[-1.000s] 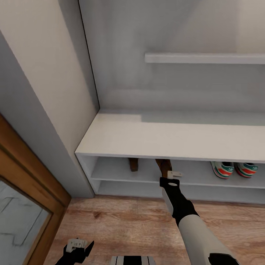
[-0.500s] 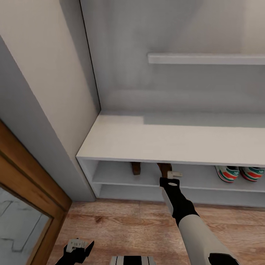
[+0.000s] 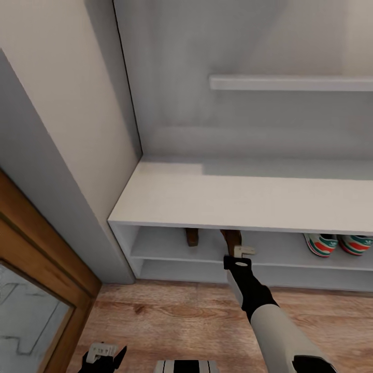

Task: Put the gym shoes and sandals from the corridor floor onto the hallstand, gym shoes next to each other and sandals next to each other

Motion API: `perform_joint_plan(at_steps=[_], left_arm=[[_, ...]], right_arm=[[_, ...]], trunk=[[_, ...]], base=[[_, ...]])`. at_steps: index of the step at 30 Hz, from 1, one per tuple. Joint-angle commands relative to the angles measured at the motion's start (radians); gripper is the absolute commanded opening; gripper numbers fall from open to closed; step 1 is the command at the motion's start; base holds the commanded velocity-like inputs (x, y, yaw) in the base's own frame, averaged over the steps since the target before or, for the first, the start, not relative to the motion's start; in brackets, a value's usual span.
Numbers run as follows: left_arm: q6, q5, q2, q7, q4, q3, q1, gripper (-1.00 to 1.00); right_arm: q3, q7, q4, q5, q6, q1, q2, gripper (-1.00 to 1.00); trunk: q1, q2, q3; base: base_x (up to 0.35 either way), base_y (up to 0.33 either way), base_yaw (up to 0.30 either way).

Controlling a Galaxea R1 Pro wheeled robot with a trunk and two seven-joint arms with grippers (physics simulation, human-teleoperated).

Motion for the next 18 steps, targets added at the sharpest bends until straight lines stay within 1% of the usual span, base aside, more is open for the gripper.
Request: perform_joint_plan(at_steps=[1,5,13,18], left_arm=[[-0.005,-0.010,0.000,-0.005,0.000,0.009,-0.001,1.00],[-0.006,-0.010,0.000,-0.006,0.000,0.008,0.000,1.00],[-0.007,-0.010,0.000,-0.006,-0.001,0.008,0.002,1.00],[-0.007,-0.010,0.000,-0.007,-0.001,0.008,0.002,1.00]], right_arm=[[-0.004,0.001,0.002,0.008,0.007,0.000,0.001,-1.00],[-0.004,0.001,0.003,0.008,0.007,0.000,0.001,-1.00],[-0.004,0.001,0.001,0.008,0.007,0.000,0.001,-1.00],[-0.004,0.001,0.002,0.008,0.007,0.000,0.001,-1.00]], trunk=[[0.000,0.000,-0.001],[0.000,0.000,-0.001],[0.000,0.000,-0.001],[0.000,0.000,-0.001]], base=[[0.050,0.127,0.000],[0.062,0.120,0.000],[0.014,0.019,0.000],[0.150,0.121,0.000]])
